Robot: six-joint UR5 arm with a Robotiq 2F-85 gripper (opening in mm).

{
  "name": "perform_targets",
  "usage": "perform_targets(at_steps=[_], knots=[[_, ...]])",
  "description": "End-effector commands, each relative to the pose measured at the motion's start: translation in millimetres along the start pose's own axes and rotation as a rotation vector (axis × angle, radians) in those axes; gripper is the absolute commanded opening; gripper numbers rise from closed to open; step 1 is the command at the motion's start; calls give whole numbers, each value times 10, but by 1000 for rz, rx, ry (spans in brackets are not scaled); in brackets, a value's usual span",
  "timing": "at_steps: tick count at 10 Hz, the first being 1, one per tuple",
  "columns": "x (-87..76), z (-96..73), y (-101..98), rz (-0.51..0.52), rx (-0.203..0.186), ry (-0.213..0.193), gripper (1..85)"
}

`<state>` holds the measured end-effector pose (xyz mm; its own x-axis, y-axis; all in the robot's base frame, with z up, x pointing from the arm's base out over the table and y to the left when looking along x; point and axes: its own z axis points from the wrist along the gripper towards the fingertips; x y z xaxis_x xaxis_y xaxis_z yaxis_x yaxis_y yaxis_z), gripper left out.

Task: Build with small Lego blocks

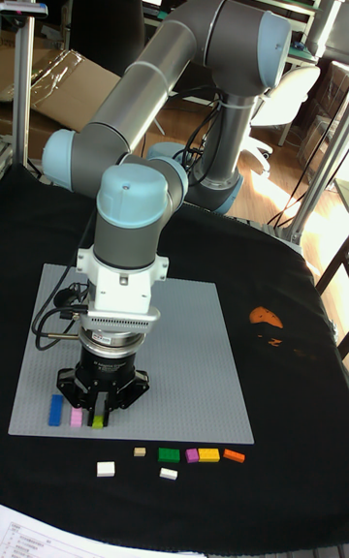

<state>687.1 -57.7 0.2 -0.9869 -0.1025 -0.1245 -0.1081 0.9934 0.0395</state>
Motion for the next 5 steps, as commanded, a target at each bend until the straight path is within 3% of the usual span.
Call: perform_targets(at_steps=[1,3,4,5], knots=[[-11,-12,-3,8,-6,-5,20],[9,-33,-33,2,4,2,23],[22,-49,-103,-7,31,7,40],[25,-58,-126,-16,40,8,193]])
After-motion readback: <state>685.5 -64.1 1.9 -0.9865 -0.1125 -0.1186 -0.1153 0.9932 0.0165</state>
